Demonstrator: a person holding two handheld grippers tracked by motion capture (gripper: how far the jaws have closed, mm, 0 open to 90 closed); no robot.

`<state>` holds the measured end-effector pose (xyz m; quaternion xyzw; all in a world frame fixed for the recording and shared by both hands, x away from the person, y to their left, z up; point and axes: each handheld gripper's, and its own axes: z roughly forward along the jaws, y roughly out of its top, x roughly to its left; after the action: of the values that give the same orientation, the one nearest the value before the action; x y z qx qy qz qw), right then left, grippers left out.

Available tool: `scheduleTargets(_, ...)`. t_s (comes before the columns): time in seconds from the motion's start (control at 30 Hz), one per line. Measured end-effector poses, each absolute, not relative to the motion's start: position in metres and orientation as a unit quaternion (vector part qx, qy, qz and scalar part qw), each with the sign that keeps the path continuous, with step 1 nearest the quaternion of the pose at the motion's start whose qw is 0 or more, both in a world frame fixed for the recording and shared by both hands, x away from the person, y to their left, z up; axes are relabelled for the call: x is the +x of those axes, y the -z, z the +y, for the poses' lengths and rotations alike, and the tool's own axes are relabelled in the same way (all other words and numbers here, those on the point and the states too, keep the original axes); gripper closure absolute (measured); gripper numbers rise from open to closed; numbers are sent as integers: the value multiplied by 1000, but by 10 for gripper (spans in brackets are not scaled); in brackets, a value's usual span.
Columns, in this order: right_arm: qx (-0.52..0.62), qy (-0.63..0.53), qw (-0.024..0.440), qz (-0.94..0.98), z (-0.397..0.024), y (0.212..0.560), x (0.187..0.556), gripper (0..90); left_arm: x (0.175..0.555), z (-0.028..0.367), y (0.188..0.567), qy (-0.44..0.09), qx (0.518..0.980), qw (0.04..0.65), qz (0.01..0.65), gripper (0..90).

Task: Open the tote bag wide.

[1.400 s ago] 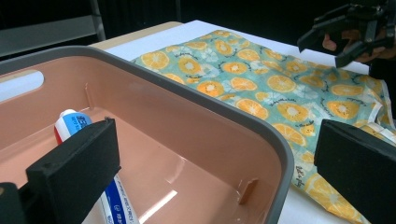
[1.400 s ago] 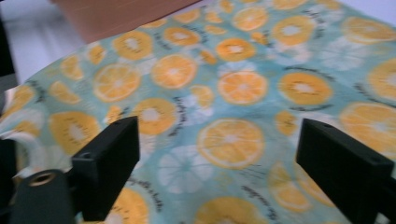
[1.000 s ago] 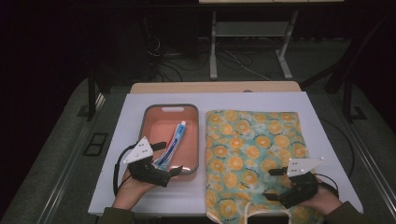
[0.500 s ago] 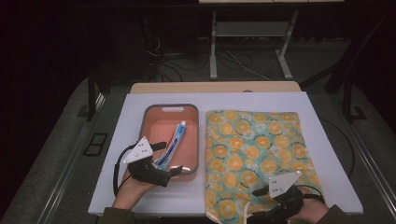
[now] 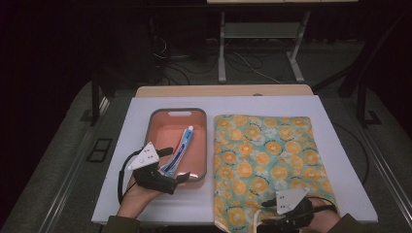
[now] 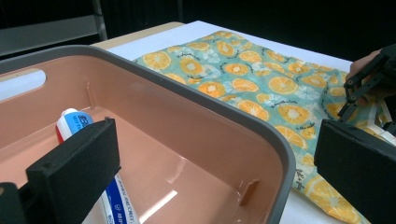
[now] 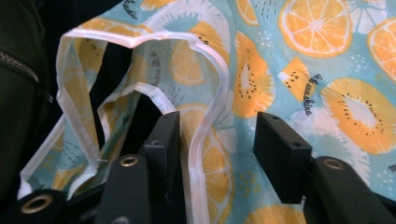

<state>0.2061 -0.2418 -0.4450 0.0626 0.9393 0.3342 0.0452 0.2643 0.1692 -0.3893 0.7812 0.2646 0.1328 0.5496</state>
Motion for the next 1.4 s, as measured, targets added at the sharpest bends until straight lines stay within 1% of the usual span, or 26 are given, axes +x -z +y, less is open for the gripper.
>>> scheduleTargets(0.07,69,-339,28,938,-243,444,208,587,264,169,389,-132,781,550,265,0)
scheduleTargets(0.1,70,-341,23,937,-243,444,209,632,264,169,389,-132,781,550,265,0)
scheduleTargets(0.2,84,-343,22,935,-246,443,213,717,264,169,389,-132,781,550,265,0)
scheduleTargets(0.37,83,-342,23,936,-246,444,215,825,264,169,389,-132,781,549,266,0)
scheduleTargets(0.5,81,-342,18,936,-245,444,215,888,264,169,389,-133,781,549,266,0)
scheduleTargets(0.63,84,-343,16,935,-245,444,216,895,265,169,389,-134,781,549,267,0)
scheduleTargets(0.8,95,-346,28,933,-243,442,223,896,265,169,389,-134,781,549,268,0)
scheduleTargets(1.03,153,-349,66,922,-245,438,251,897,265,169,389,-134,780,548,269,0)
scheduleTargets(1.23,176,-344,91,918,-243,436,272,897,265,169,389,-135,780,549,268,0)
scheduleTargets(1.33,190,-338,115,915,-242,434,283,897,265,169,389,-134,780,549,269,0)
scheduleTargets(1.4,202,-337,121,912,-243,433,291,897,265,169,389,-134,780,549,268,0)
